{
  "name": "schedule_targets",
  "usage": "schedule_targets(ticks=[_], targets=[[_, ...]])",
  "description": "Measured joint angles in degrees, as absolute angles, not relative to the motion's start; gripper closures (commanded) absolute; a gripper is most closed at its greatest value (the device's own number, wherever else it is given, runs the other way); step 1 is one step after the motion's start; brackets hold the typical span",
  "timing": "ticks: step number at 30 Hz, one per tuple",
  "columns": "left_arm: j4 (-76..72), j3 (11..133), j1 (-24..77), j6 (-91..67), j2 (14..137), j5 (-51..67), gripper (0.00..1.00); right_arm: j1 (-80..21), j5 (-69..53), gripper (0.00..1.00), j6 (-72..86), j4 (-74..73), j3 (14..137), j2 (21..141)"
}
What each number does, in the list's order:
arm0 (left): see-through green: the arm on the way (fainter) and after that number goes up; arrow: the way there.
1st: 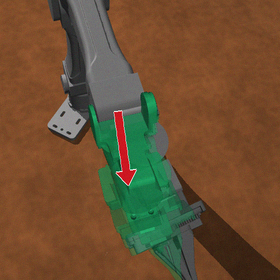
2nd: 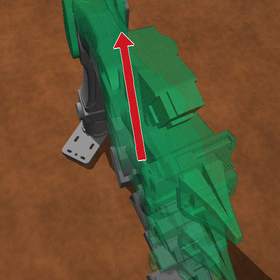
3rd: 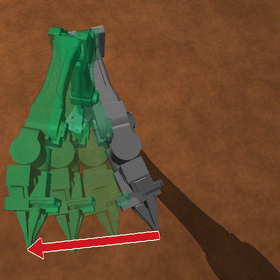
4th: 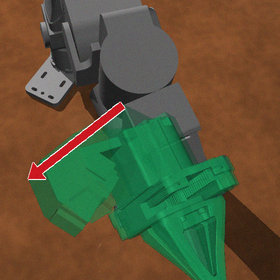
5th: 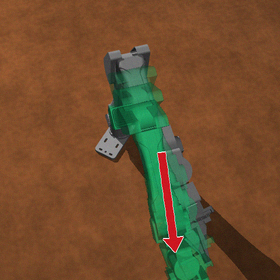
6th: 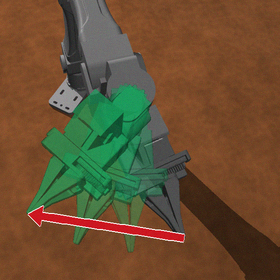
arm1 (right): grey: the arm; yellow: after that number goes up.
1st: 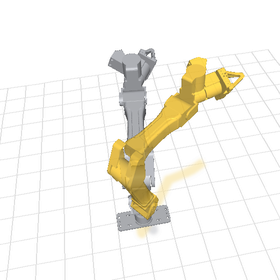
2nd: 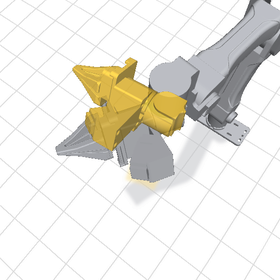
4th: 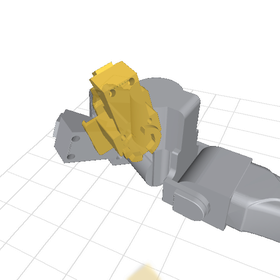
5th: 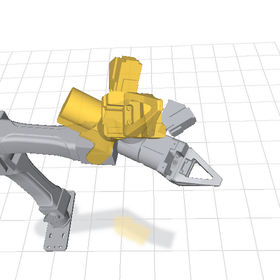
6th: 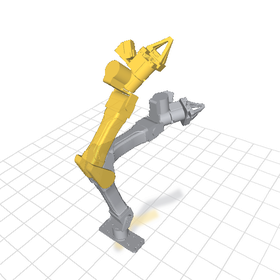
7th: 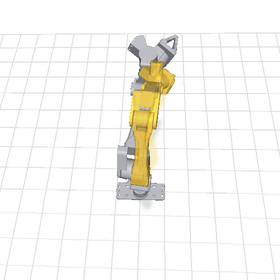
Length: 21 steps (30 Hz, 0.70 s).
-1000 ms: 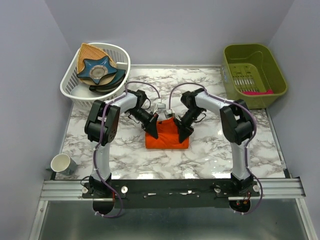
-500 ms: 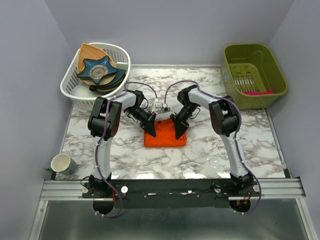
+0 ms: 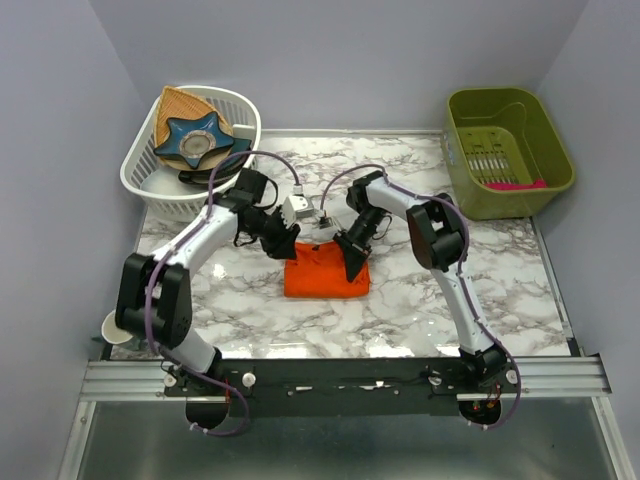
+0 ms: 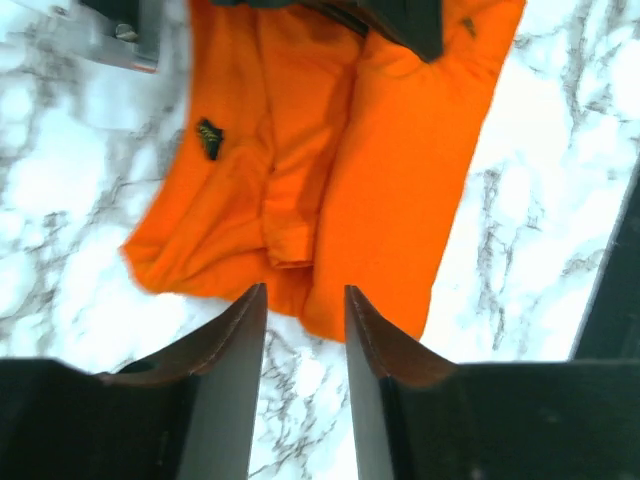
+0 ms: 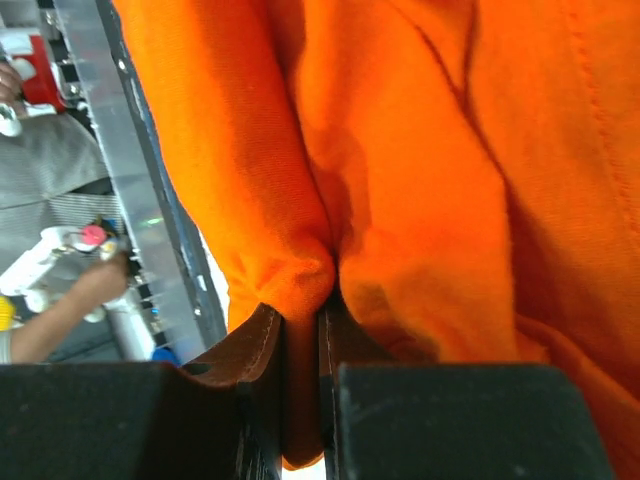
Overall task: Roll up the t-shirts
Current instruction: Roll the T-shirt to the center of the board.
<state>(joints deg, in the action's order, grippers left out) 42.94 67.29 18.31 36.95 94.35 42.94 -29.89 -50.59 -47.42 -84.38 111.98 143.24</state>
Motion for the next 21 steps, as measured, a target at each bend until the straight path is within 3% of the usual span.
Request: schedule_targets(ticks=[4,11,17,21], targets=[[32.49,56.69,19.05,34.0,82.17,37.01,0.35,-29.91,-50.19,0.82,-44.69,-85.47,113.49,144.44],[15.57,33.01,34.5,38.5,58.67,25.52,0.32,-30.09,-49.6,0.81,-41.63,-86.56,114.76,145.58],[-2.42,14.72,47.0,50.22,48.69,14.83,0.31,-30.37,-49.12,0.81,-40.71,-86.67,114.89,145.64],[-8.78,8.58,50.54,56.8,49.56,9.96,0.32,-30.39,-48.97,0.81,-40.34,-86.67,114.96,145.67]])
